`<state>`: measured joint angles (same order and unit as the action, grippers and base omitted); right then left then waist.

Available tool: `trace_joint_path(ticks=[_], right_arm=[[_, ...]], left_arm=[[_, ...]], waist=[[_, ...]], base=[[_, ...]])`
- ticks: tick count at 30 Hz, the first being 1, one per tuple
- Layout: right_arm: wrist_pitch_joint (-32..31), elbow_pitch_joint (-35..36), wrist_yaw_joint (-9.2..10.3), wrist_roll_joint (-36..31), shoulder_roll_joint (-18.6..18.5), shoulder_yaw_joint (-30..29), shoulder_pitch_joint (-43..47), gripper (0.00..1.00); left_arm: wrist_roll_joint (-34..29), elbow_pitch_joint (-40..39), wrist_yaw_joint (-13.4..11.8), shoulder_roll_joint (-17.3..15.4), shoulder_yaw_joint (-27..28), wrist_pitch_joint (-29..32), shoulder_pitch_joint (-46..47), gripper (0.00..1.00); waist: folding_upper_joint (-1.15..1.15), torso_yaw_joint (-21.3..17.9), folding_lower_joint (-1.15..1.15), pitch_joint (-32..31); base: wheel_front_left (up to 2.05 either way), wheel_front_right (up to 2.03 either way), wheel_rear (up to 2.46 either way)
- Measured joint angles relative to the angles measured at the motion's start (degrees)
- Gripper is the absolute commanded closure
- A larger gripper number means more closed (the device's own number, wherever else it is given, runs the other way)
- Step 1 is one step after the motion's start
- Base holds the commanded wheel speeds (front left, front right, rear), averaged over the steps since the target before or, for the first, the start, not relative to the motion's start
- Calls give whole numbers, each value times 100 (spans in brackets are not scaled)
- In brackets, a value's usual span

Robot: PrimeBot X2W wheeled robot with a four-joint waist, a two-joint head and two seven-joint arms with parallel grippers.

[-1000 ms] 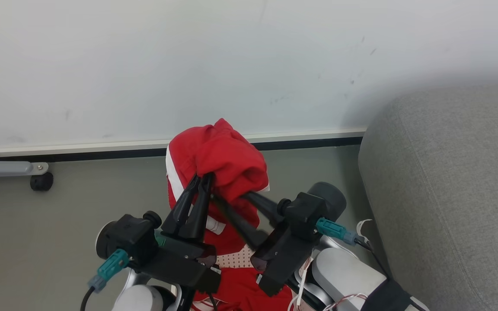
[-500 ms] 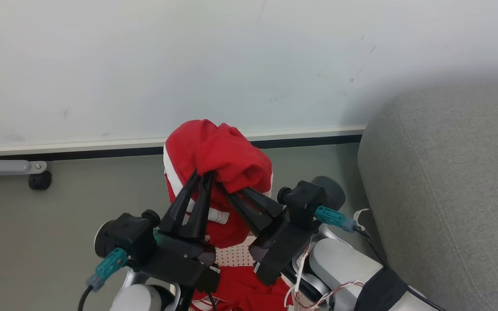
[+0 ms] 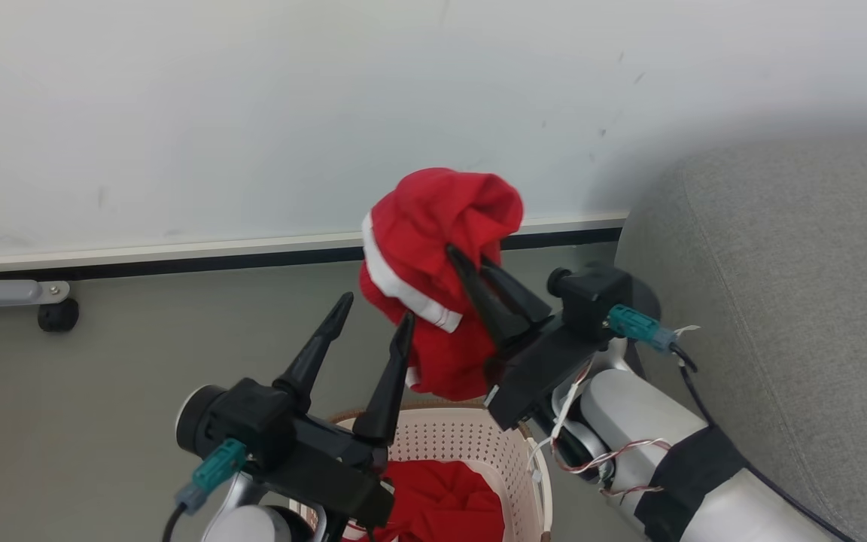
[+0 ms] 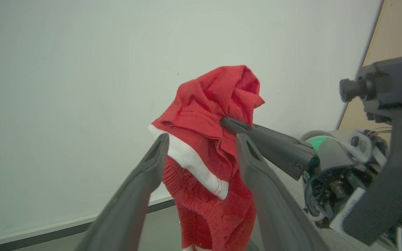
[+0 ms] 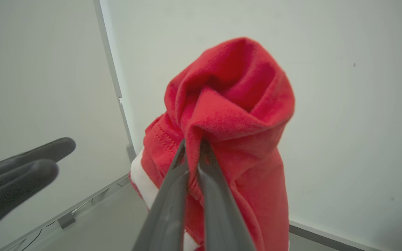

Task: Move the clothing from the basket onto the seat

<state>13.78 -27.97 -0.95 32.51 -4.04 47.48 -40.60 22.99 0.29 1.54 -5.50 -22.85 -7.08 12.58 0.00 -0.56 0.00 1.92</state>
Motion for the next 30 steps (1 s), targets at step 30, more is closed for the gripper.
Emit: trace_joint_path(ticks=[30], right_arm=[[49, -271, 179, 73, -573, -847, 208, 100]], left_arm=[[-343, -136, 258, -355, -786, 582, -381, 0]], waist=[[0, -831, 0, 318]], base=[[0, 0, 0]])
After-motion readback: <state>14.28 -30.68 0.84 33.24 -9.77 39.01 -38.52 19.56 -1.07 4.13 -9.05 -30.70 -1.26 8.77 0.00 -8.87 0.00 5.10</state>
